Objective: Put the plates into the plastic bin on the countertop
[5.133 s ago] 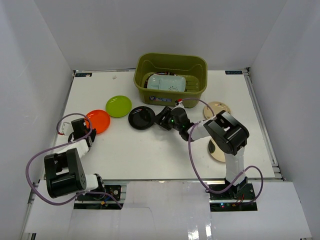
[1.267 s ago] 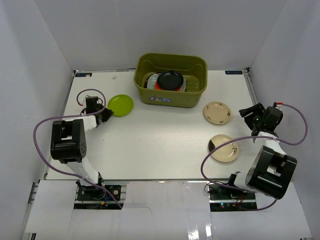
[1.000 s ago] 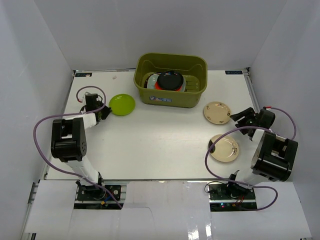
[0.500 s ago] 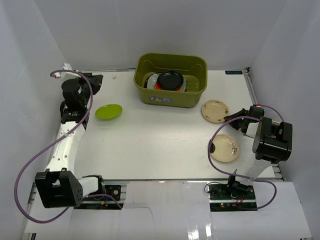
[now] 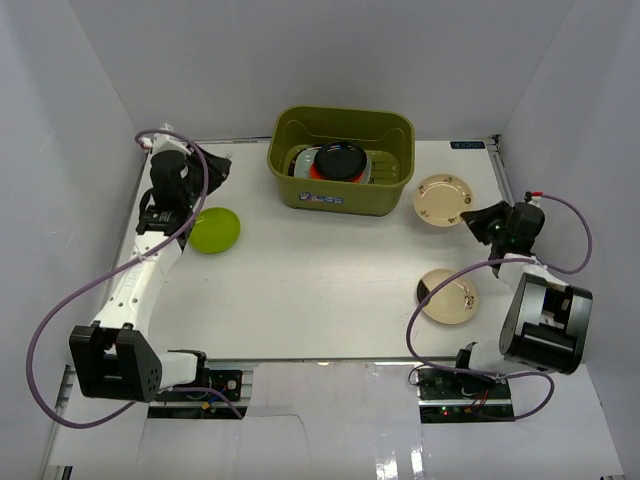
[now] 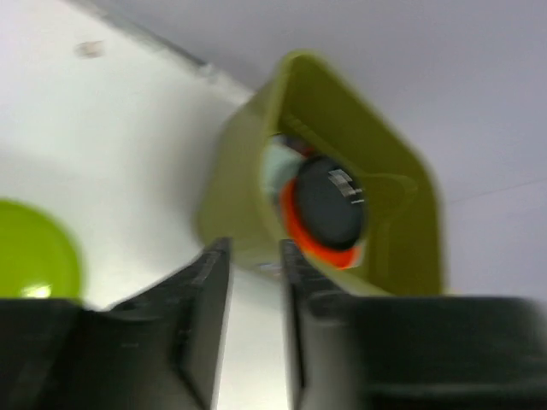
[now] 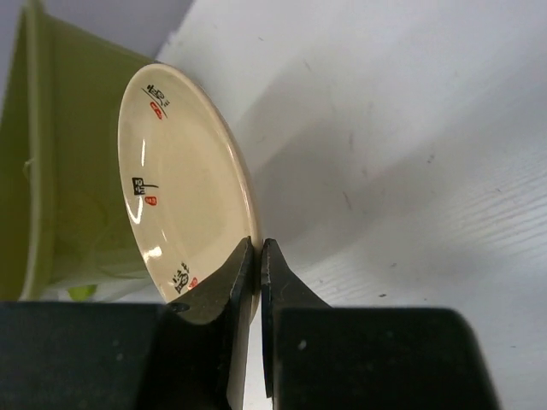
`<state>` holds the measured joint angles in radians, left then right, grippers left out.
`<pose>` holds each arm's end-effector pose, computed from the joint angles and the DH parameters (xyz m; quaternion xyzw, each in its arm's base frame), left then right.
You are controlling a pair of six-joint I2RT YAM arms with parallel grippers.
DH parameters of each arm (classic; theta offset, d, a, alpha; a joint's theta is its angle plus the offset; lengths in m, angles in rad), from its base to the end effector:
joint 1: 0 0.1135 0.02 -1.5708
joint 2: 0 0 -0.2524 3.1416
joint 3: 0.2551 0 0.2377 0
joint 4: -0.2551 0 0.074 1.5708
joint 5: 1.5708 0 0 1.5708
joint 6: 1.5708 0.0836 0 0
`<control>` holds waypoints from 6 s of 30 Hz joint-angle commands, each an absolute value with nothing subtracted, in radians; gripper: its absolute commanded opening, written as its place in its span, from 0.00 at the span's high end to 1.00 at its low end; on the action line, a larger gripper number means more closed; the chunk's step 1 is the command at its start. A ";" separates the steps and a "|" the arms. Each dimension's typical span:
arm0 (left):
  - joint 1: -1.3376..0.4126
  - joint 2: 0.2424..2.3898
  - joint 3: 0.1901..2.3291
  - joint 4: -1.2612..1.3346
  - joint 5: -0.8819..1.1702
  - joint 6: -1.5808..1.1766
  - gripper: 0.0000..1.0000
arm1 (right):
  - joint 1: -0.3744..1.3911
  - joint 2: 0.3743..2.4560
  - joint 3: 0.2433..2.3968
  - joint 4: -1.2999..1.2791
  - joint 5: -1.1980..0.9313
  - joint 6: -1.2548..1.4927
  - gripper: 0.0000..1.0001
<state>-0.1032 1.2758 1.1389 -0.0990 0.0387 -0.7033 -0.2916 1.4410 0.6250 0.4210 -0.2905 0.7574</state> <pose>0.3337 -0.0378 0.3462 -0.2206 0.7537 -0.2568 0.5633 0.3238 -0.0722 0.1780 0.3428 0.7529 0.2438 0.5062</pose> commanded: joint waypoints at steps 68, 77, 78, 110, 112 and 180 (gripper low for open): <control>-0.048 1.095 0.893 0.063 0.379 -0.868 1.00 | -0.075 0.594 0.492 -0.549 0.296 0.664 0.01; -0.230 1.166 1.005 0.129 0.359 -0.868 1.00 | -0.204 0.656 0.397 -0.594 0.263 0.747 0.01; -0.238 1.175 1.023 0.133 0.351 -0.865 1.00 | -0.209 0.663 0.384 -0.583 0.238 0.749 0.01; -0.480 2.164 2.028 -0.279 -0.038 -0.646 1.00 | -0.209 0.753 0.399 -0.238 -0.118 0.696 0.92; -0.480 2.227 2.114 -0.308 -0.086 -0.626 1.00 | -0.209 0.750 0.438 -0.241 -0.114 0.683 0.92; -0.422 0.701 1.065 -0.454 0.177 -0.416 0.02 | 0.413 0.584 0.793 -0.231 -0.038 0.318 0.10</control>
<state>-0.4263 0.7712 1.0573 -0.4034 0.1581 -0.4126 0.4091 0.7166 0.8471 -0.1284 -0.0299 0.3805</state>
